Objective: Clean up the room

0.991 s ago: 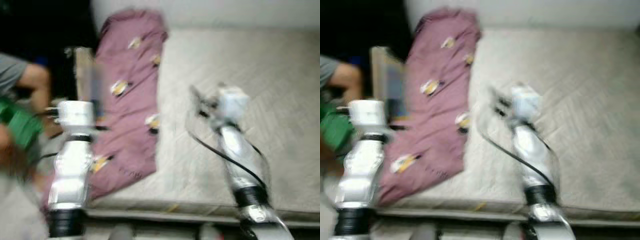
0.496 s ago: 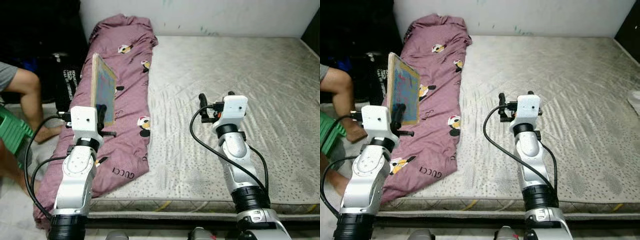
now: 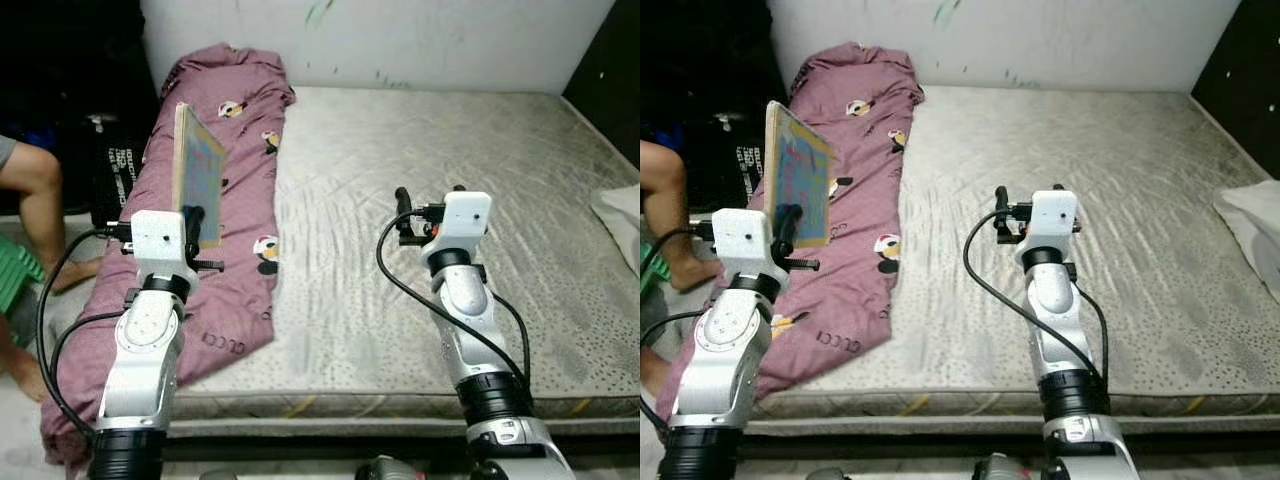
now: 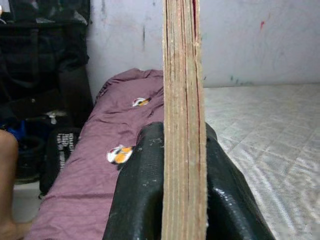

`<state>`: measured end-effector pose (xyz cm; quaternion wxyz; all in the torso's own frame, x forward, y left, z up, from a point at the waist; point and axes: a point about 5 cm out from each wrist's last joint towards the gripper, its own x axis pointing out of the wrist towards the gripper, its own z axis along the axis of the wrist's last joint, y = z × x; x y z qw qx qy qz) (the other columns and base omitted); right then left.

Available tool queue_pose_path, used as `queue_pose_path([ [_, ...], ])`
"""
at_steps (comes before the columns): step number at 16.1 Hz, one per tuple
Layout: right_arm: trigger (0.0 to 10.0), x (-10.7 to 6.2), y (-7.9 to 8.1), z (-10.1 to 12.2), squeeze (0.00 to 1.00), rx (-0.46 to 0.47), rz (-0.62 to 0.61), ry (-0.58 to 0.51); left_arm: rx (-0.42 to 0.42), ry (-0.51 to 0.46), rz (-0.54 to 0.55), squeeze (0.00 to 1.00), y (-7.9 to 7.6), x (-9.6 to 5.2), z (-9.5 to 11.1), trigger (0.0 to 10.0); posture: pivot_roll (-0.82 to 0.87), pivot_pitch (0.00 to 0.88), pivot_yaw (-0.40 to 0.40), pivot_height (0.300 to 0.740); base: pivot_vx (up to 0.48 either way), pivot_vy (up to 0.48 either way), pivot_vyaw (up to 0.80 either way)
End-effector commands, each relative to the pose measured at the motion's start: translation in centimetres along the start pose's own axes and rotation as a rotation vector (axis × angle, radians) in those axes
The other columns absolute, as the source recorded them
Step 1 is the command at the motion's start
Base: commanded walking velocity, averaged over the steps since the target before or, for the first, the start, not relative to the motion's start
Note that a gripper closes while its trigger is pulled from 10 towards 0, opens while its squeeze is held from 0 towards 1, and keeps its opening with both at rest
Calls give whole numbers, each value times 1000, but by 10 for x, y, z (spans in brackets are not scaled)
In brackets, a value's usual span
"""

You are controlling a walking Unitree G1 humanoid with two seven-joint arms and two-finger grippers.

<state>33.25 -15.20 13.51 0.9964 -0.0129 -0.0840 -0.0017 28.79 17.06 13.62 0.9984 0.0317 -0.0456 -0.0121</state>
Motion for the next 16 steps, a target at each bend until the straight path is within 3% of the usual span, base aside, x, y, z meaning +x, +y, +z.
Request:
queue_pose_path([
  [1, 10000, -1, -7, -2, 0, 0, -21, 13, -5, -47, -20, 0, -5, 3, 8, 10000, 6, 0, 28, 740, 0, -349, 0],
  [10, 10000, -1, -6, -2, 0, -7, 8, 19, -15, -50, -22, 0, -7, 2, 7, 10000, 0, 0, 17, 740, 0, -359, -358],
  [16, 10000, -1, -6, -2, 0, -16, 21, 20, -41, -63, -17, 0, -9, 4, 7, 10000, -4, 0, 13, 740, 0, -50, 0],
])
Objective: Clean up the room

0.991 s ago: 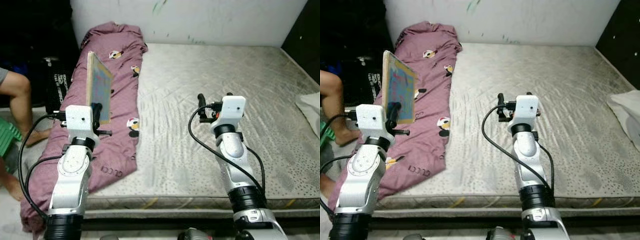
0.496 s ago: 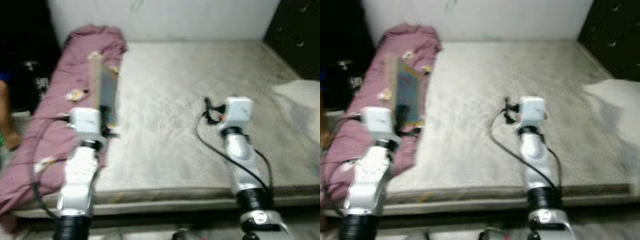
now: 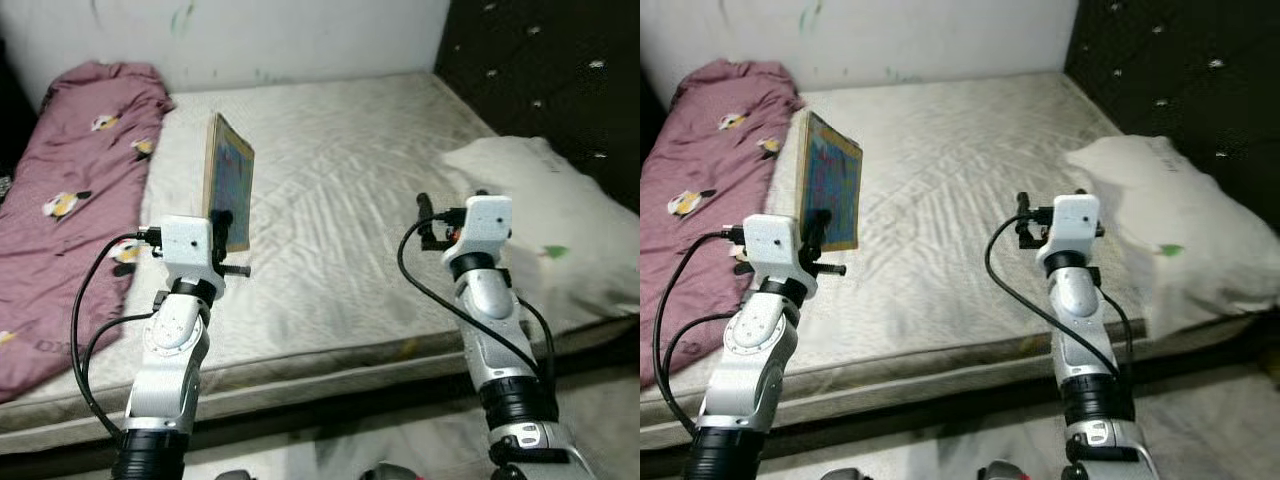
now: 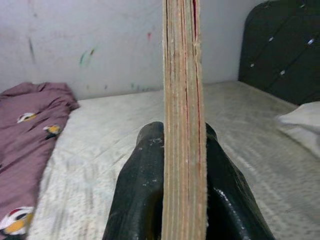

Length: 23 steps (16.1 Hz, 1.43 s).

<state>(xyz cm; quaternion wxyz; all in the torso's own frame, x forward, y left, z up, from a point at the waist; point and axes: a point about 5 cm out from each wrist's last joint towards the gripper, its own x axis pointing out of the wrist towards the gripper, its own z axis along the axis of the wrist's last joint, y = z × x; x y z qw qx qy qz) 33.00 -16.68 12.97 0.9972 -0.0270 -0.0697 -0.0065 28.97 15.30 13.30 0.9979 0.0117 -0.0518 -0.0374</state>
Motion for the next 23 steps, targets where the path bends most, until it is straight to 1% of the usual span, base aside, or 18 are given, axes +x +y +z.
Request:
queue_pose_path([
  [1, 10000, 3, 9, 4, 0, 7, 32, -11, 4, -57, 31, 0, 8, 2, 11, 10000, -3, 0, 12, 740, 0, 0, 0],
  [4, 10000, 2, 11, 3, 0, 10, 42, -10, -2, -66, 30, 0, 9, 1, 12, 10000, -3, 0, 12, 740, 0, 0, 0],
  [6, 10000, 1, 12, 3, 0, 9, 46, -11, -24, -82, 20, 0, 10, 0, 14, 10000, -4, 0, 12, 740, 0, 0, 0],
  [13, 10000, 2, 12, 4, 0, 5, 61, -18, -33, -97, 16, 0, 9, 0, 15, 10000, -7, 1, 10, 740, 317, 0, 0],
  [17, 10000, 2, 12, 5, 0, 5, 62, -19, -34, -87, 27, 0, 10, 0, 14, 10000, -7, 2, 9, 740, 299, 0, 0],
  [20, 10000, 1, 11, 4, 0, 2, 55, -17, -30, -55, 50, 0, 10, 0, 9, 10000, -7, 5, 12, 740, 0, 0, 0],
  [23, 10000, 1, 8, 2, 0, 5, 39, -7, -19, -46, 43, 0, 9, -3, 7, 10000, -6, 7, 12, 740, 0, 0, 0],
])
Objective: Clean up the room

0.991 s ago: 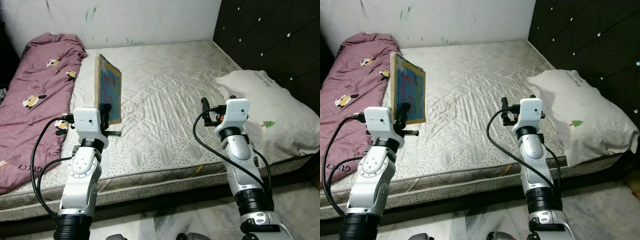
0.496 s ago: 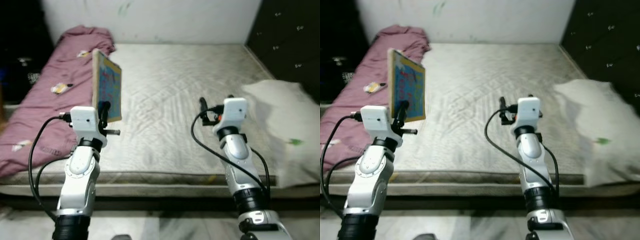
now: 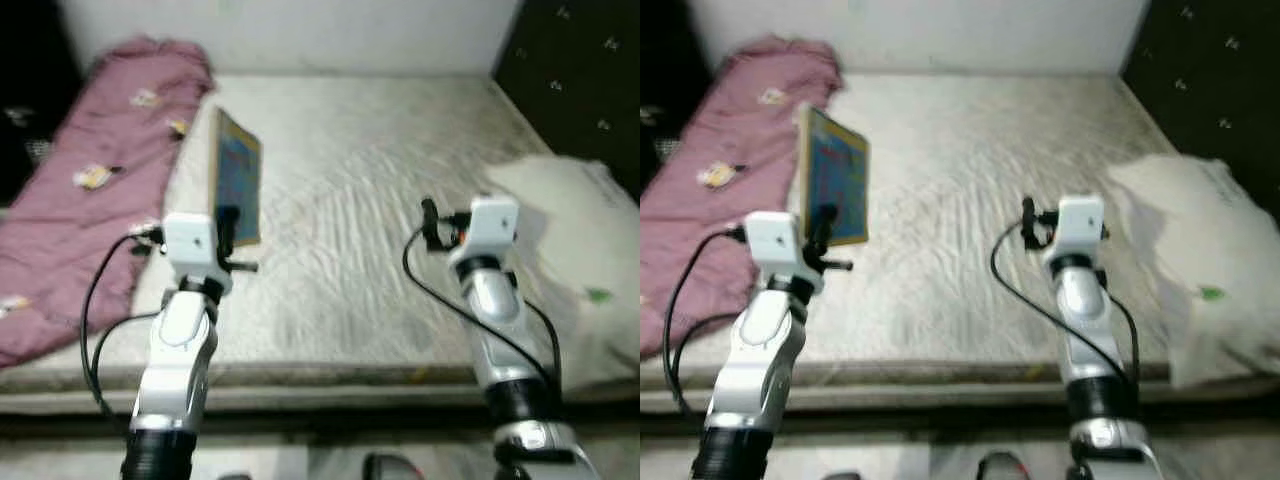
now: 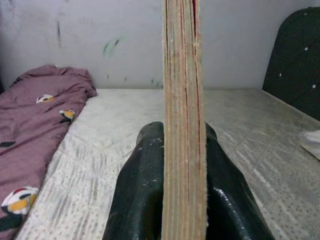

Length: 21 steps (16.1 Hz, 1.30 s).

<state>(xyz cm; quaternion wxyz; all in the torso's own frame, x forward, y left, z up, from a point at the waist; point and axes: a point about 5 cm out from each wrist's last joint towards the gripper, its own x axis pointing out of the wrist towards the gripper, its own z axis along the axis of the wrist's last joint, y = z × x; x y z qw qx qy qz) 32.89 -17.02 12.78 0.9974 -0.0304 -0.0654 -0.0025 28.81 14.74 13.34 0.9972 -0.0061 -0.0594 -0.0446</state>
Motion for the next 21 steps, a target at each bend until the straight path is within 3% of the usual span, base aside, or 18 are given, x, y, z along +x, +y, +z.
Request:
queue_pose_path([
  [1, 10000, 2, 10, 4, 0, 12, 28, -14, 24, -29, 54, 0, 15, -2, 6, 10000, -5, 7, 11, 740, 0, 0, 0],
  [7, 10000, -21, -1, -6, 0, 17, -9, 20, 50, 15, 76, 0, 23, -19, -5, 10000, -6, 5, 10, 740, 0, 0, 0],
  [9, 10000, -29, 1, -12, 0, 24, -9, 39, 40, 24, 79, 0, 23, -21, -7, 10000, -4, 0, 11, 740, 0, -296, -703],
  [13, 10000, -28, 1, -10, 0, 25, -8, 40, 43, 21, 77, 0, 23, -19, -7, 10000, -3, 0, 8, 740, 0, -298, -519],
  [21, 10000, -28, 2, -9, 0, 17, 17, 46, 36, -17, 115, 0, 24, -18, -5, 10000, -8, 0, -3, 740, 0, -188, 0],
])
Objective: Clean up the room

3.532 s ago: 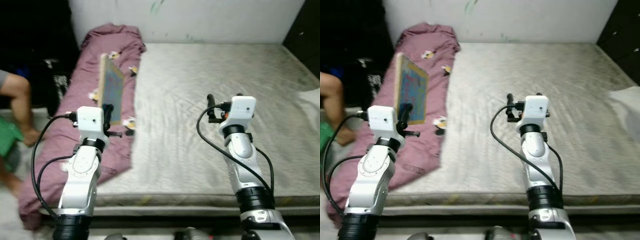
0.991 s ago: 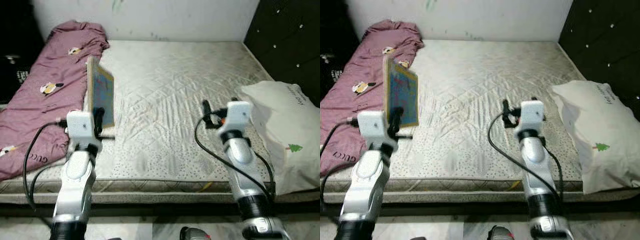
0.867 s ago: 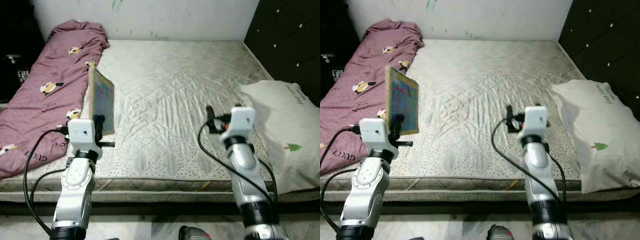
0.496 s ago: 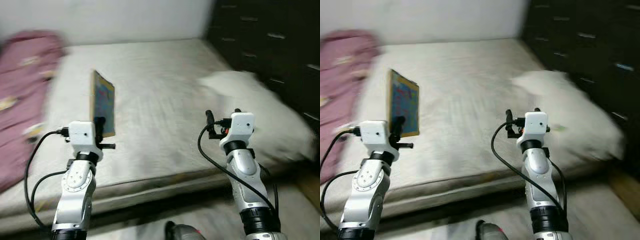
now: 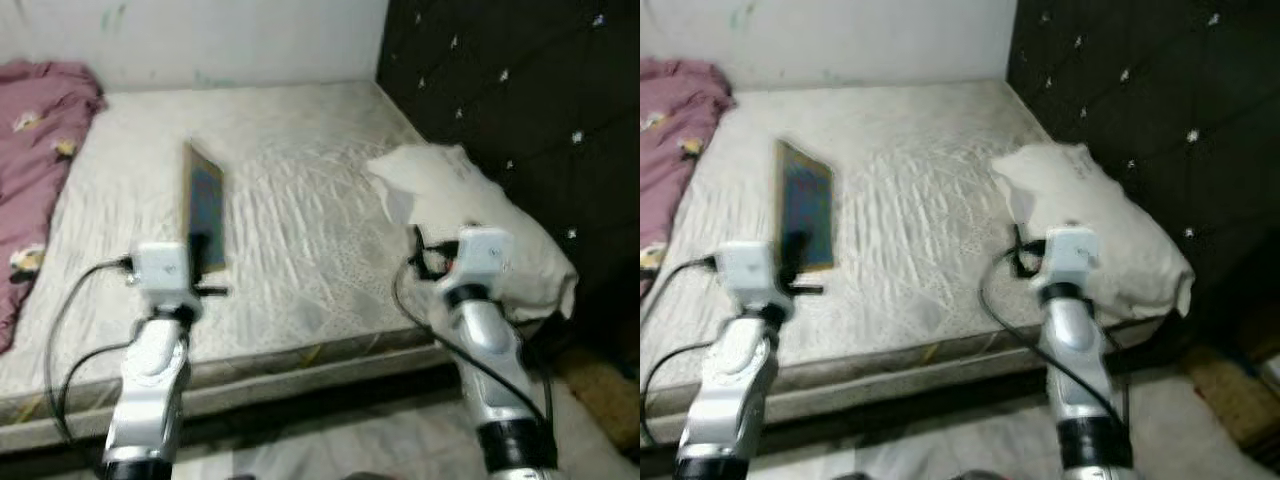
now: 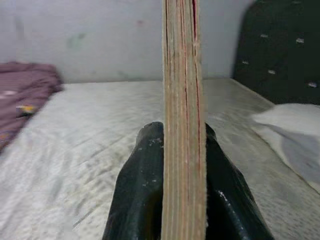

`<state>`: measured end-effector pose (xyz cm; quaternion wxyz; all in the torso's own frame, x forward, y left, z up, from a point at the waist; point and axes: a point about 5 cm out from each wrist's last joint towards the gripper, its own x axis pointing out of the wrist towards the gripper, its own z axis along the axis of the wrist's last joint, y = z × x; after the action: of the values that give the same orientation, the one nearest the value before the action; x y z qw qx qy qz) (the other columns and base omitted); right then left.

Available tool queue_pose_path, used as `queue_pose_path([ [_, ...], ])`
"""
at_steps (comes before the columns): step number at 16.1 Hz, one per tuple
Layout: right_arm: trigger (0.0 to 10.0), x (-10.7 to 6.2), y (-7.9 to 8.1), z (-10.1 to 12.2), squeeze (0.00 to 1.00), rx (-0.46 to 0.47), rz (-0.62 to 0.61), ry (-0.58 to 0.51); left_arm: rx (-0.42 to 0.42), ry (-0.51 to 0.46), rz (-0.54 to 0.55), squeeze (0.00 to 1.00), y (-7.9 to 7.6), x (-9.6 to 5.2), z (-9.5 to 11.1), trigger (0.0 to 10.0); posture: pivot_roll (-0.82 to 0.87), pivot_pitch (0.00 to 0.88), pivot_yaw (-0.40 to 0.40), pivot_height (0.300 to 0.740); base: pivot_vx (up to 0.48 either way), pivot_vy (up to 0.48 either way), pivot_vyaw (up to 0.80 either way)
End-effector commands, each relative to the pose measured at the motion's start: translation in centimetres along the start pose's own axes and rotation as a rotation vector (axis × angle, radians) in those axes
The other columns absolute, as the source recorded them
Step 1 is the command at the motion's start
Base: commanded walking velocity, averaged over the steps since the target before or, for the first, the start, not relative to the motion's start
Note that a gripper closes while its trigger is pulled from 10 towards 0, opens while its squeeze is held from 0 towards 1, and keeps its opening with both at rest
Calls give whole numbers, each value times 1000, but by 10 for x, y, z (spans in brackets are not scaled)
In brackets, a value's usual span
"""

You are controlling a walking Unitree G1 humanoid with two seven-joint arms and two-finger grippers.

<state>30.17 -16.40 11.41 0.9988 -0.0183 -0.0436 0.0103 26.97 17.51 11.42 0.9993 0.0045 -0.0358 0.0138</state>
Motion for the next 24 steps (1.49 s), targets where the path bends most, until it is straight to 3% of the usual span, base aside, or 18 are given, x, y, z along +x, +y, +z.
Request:
queue_pose_path([
  [1, 10000, 1, -4, 1, 0, -9, -6, 2, 9, -71, 13, 0, -1, 4, 12, 10000, -8, 0, -2, 740, 0, 0, 0],
  [4, 10000, 4, 1, 4, 0, -5, 6, -9, 17, -69, 25, 0, 1, 6, 12, 10000, -7, 0, 0, 740, 0, 0, 0],
  [7, 10000, -3, 3, 2, 0, 8, 8, -5, -4, 2, 86, 0, 10, -6, -3, 10000, -9, 0, 9, 740, 0, 0, 0],
  [15, 10000, -4, 3, 1, 0, 7, 19, -3, -7, -33, 50, 0, 8, -8, 1, 10000, -6, 0, 6, 740, 0, 0, 0],
  [24, 10000, -3, 4, 3, 0, -6, 37, -13, -11, -44, 26, 0, 6, -7, 2, 10000, -10, 4, 2, 740, 287, 0, 0],
])
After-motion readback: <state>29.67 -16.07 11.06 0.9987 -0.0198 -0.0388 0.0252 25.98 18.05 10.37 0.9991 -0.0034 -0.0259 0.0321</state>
